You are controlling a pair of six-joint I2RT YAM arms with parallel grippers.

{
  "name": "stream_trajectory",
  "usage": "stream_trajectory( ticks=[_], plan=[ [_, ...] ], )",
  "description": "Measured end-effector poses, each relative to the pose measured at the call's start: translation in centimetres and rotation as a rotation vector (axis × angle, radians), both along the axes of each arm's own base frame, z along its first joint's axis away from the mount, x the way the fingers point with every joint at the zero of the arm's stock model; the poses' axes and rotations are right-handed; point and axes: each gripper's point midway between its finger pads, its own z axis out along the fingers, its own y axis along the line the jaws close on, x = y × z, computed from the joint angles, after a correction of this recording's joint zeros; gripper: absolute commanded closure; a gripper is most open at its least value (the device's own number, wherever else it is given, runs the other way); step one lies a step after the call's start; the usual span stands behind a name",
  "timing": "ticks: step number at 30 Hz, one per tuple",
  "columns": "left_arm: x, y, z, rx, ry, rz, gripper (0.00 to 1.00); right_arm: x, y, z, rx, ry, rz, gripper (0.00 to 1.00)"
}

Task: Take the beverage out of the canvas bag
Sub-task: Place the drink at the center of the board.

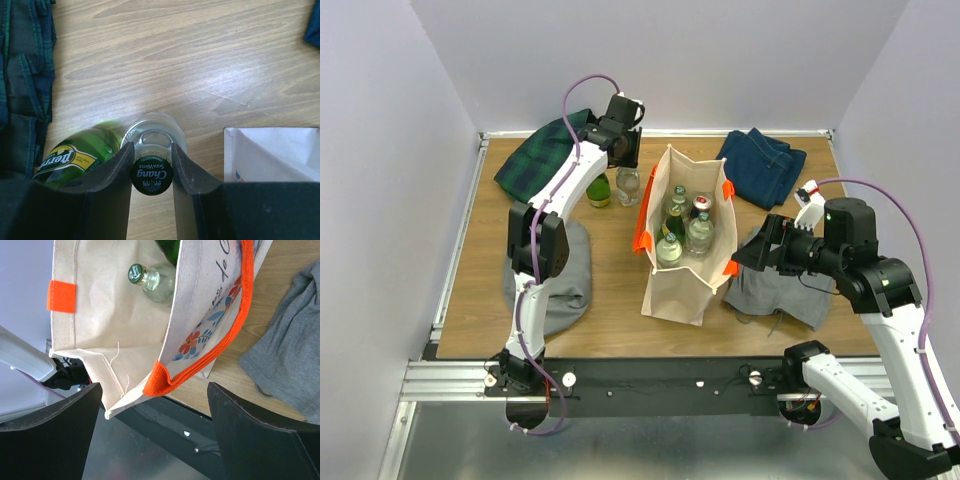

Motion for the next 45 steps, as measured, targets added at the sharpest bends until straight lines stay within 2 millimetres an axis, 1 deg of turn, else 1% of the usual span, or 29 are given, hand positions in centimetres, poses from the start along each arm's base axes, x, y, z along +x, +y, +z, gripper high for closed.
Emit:
stream_trajectory(
  ticks=[3, 4, 7, 10, 12, 15, 16, 19, 22, 28, 32, 42, 45],
  plan=[
    [0.07, 0.15, -0.02, -0.001, 0.001, 0.003, 0.99, 0.0, 0.0, -0.01, 0.0, 0.0, 0.0, 0.06],
    [0.1, 0.23, -0.02, -0.001, 0.001, 0.005, 0.95, 0.0, 0.0, -0.02, 0.0, 0.001, 0.0, 0.06],
    [0.13, 0.31, -0.05, -0.003, 0.002, 0.009, 0.91, 0.0, 0.01, -0.02, 0.0, 0.001, 0.0, 0.06],
    [0.15, 0.34, -0.04, -0.005, 0.002, 0.012, 0.81, 0.0, 0.01, -0.01, 0.0, 0.0, 0.0, 0.06],
    [0.15, 0.33, -0.04, -0.006, 0.003, 0.012, 0.81, 0.0, 0.01, -0.01, 0.0, 0.0, 0.0, 0.06],
    [0.15, 0.33, -0.04, -0.006, 0.003, 0.012, 0.67, 0.0, 0.01, 0.01, 0.0, 0.0, 0.0, 0.06],
    [0.15, 0.33, -0.04, -0.006, 0.003, 0.013, 0.64, 0.0, 0.01, -0.01, 0.0, 0.0, 0.0, 0.06],
    [0.15, 0.33, -0.04, -0.006, 0.003, 0.013, 0.63, 0.0, 0.01, 0.01, 0.0, 0.0, 0.0, 0.06],
    [0.15, 0.33, -0.04, -0.006, 0.003, 0.012, 0.57, -0.01, 0.01, 0.0, 0.001, 0.0, 0.0, 0.06],
    [0.14, 0.34, -0.04, -0.005, 0.003, 0.012, 0.57, -0.06, -0.01, 0.07, 0.002, -0.004, 0.0, 0.06],
    [0.13, 0.35, -0.06, -0.005, 0.003, 0.013, 0.54, -0.12, -0.03, 0.15, 0.003, -0.007, 0.0, 0.06],
    [0.47, 0.19, 0.24, -0.013, -0.013, 0.013, 0.53, -0.45, -0.12, 0.1, 0.005, -0.015, -0.001, 0.06],
    [0.56, 0.16, 0.32, -0.015, -0.018, 0.013, 0.5, -0.45, -0.12, 0.1, 0.005, -0.015, 0.0, 0.06]
  ],
)
